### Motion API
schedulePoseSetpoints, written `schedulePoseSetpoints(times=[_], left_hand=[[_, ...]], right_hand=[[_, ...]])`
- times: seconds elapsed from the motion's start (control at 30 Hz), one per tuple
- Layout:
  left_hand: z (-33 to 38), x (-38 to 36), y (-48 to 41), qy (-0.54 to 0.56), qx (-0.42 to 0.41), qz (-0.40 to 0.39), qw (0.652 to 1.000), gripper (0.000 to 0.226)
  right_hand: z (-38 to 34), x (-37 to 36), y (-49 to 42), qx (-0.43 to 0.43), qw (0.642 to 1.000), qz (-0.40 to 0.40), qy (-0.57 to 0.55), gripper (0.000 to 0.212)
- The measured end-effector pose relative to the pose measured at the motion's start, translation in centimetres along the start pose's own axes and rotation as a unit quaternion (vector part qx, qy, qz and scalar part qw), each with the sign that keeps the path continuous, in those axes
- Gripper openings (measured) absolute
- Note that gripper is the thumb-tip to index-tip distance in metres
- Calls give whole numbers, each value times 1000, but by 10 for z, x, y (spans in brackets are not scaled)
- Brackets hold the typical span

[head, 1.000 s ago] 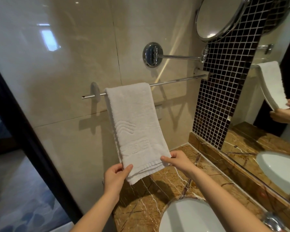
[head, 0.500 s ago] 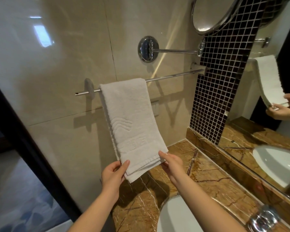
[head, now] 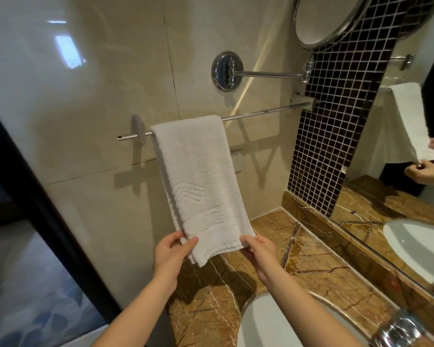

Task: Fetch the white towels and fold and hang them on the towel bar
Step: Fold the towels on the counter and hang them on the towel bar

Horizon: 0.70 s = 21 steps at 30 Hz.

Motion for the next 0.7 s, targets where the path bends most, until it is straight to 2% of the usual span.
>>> schedulePoseSetpoints(times=[0.07, 0.17, 0.37, 0.5, 0.6, 0.7], left_hand=[[-1, -1, 1, -5, -3, 3, 1000, 36], [-2, -3, 3, -9, -10, -1, 1000, 26], [-5, -2, 1, -42, -30, -5, 999, 27], [-5, -1, 0, -58, -39, -25, 997, 28], [-5, -1, -1, -61, -45, -27, 997, 29], [-7, 0, -2, -61, -43, -22, 997, 30]], right_hand=[[1, -1, -1, -13, 999, -15, -25, 10], [4, -2, -4, -19, 998, -16, -56, 24], [8, -12, -5, -16, 994, 61, -93, 29], [4, -20, -2, 36, 991, 89, -92, 26], [3, -22, -8, 52, 993, 76, -75, 21], [9, -22, -15, 11, 997, 42, -70, 15]])
Point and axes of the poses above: each hand's wrist, its own y-axis away from the middle knuckle, its own x-axis out of the back of the hand, z = x × y, the point moved 2 cm from there along -y, towards the middle knuckle, and after that the axes turned 8 degrees about -y, right-handed, at the moved point
